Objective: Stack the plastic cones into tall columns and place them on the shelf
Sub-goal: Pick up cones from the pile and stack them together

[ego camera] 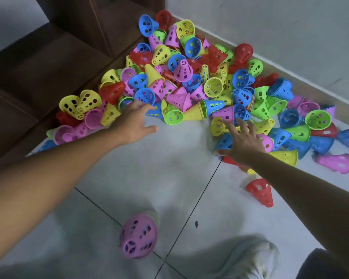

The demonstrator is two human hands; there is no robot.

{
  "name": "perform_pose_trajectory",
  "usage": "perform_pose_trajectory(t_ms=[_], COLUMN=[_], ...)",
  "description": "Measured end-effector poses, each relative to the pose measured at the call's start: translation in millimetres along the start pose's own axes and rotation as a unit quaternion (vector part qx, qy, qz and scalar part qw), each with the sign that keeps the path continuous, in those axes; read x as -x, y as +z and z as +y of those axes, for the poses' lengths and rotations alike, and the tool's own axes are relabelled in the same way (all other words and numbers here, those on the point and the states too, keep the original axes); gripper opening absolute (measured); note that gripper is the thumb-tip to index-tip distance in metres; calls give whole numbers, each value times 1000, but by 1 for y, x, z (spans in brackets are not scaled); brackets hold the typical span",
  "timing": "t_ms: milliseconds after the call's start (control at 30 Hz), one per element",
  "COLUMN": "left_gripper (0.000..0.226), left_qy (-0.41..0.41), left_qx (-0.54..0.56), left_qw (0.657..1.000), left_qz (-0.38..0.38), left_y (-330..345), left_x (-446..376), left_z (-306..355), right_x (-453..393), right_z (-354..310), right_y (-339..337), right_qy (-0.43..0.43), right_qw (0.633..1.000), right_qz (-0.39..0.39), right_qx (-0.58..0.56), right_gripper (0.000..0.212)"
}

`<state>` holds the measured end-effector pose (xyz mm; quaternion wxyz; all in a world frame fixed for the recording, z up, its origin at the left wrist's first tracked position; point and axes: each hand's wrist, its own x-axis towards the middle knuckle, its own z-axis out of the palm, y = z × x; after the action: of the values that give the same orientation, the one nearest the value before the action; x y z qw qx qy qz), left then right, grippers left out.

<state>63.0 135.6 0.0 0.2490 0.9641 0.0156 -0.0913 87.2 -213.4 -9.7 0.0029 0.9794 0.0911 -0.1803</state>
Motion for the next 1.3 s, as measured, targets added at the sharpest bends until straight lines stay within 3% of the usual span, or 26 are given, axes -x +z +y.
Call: perform_pose_trajectory(t_ms=[367, 500, 600, 700, 900, 1067, 1300], left_gripper=[75, 74, 60, 42, 27, 35, 53], left_qy=[-12, -33, -54, -54, -8, -15, -51], left_qx=[-114, -139, -161, -174, -259, -194, -99], left_qw=[992, 986, 982, 980, 965, 980, 993], left_qz=[-45, -82, -86, -80, -31, -33, 40], left_y=[44, 50, 53, 57, 56, 47, 27], left_x=[-74, -80, -82, -83, -73, -61, -27], left_z=[20, 26, 31, 27, 26, 18, 5], right_x=[-41, -47, -50, -50, -43, -41, -33], right_z=[19, 21, 20, 20, 22, 17, 9], right_y=[11, 14, 18, 22, 31, 31, 31], right_qy=[-80, -90, -100, -109, -107, -101, -88], right_qw=[993, 993, 991, 992, 992, 993, 996], right_qz=[-56, -71, -87, -59, -12, -11, 2], right_qx=[64, 33, 30, -3, -68, -56, -17], right_gripper=[125, 127, 131, 112, 82, 80, 78])
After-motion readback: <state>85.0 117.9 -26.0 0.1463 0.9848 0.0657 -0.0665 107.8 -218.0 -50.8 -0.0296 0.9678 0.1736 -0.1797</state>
